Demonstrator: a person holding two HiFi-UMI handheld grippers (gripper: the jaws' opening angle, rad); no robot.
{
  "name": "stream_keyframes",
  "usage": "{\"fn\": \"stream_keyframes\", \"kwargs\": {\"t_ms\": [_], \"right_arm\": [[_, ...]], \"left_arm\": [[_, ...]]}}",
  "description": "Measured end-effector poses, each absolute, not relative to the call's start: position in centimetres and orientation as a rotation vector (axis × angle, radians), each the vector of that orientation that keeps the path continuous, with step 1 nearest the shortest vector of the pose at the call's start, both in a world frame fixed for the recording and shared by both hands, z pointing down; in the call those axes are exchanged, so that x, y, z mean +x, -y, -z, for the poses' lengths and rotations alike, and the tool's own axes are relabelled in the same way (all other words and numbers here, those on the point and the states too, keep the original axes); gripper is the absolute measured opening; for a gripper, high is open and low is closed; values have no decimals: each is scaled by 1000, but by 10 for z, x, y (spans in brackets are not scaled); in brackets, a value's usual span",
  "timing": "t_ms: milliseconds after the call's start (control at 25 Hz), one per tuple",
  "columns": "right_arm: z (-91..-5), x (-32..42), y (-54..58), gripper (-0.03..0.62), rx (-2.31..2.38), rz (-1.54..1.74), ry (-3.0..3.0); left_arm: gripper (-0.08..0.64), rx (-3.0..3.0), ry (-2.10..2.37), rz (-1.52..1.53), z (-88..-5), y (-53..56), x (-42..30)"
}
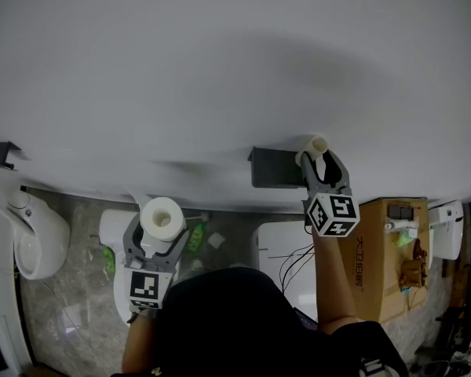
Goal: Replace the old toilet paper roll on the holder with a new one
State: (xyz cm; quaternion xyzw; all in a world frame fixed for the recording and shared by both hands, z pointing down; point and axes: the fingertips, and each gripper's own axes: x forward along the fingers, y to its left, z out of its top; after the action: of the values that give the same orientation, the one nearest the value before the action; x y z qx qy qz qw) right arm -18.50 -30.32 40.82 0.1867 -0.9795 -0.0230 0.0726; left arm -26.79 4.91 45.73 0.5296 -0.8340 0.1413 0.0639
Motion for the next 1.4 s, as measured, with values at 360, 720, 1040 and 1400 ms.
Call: {"fn": "stream_keyframes", "kwargs": {"t_ms": [360, 720, 1040, 1400], "right_arm": [[-399, -185, 304, 176, 565, 81, 2978], [-382, -141, 290, 175, 616, 53, 3016], [-403, -81, 264, 173, 665, -5, 2973], [-439, -34, 225, 173, 713, -101, 2915]], "left_arm": [[416, 1595, 2516, -426, -457, -51, -263], [416, 1702, 2466, -412, -457, -35, -250], [416, 1848, 2367, -404, -462, -11, -227], [416, 1921, 2249, -360, -468, 9, -201]]}}
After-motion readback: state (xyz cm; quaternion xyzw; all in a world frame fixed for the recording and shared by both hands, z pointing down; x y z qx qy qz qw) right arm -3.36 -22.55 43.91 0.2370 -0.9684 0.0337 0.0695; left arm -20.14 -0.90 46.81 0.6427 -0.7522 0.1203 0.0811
